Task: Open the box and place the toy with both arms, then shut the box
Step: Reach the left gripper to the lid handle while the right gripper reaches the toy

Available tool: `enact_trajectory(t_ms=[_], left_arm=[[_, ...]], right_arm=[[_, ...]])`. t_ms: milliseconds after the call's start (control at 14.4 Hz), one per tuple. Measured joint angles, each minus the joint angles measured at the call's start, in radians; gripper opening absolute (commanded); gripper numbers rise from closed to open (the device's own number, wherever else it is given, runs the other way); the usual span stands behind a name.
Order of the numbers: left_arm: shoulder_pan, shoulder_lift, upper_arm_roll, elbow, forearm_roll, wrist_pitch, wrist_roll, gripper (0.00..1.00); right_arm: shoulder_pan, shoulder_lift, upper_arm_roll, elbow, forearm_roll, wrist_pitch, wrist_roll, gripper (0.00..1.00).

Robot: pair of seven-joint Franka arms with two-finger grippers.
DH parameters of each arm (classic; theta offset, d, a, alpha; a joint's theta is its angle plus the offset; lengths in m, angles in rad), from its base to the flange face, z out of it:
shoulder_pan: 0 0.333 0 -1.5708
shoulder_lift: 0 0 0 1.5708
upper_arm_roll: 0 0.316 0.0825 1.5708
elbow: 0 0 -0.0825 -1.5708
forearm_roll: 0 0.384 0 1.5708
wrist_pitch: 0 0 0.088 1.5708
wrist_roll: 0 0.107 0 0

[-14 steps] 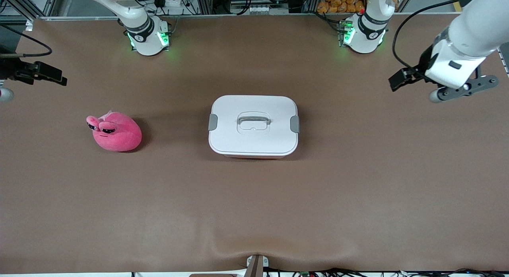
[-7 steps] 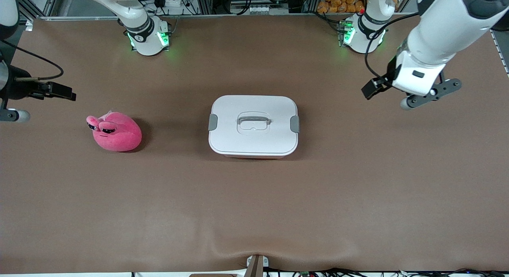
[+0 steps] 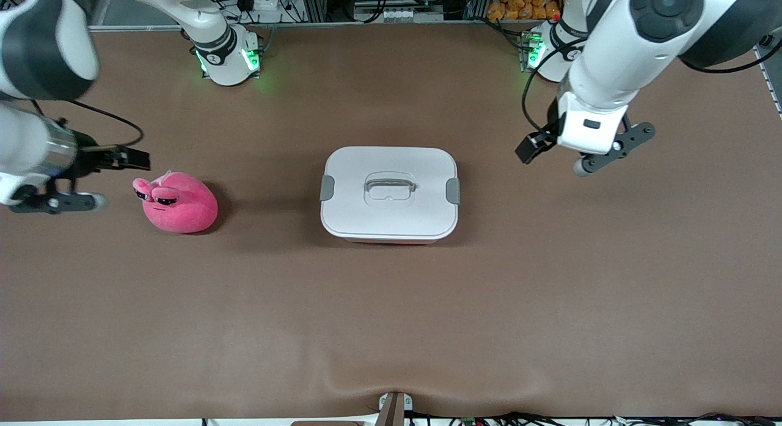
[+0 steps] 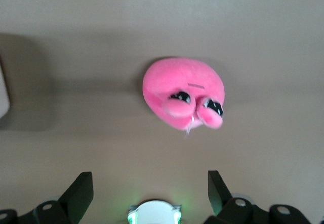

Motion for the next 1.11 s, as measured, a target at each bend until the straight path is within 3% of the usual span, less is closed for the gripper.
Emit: enact_trajectory(t_ms=[209,348,766,1115], left_arm=[[-0.017,0.042,-0.056,0.000,0.001,0.056,-0.175,1.00],[-0.061,0.075,-0.060,0.000,0.011,0.098,-0.300,1.00],[-0.217,0.198,-0.063,0.000,0.095,0.237,-0.720,1.00],[-0.304,0.300,-0.063,0.006,0.187,0.330,-1.013,1.00]], right_arm=[[0.138,0.110,0.002,0.003,-0.122,0.043,0.014,1.00],[0.180,0.164,0.002,0.014,-0.139,0.049,0.021,1.00],[0.125,0.212,-0.013,0.015,-0.008,0.078,-0.133,1.00],[0.024,0.244,-0.016,-0.054,0.025,0.245,-0.400,1.00]])
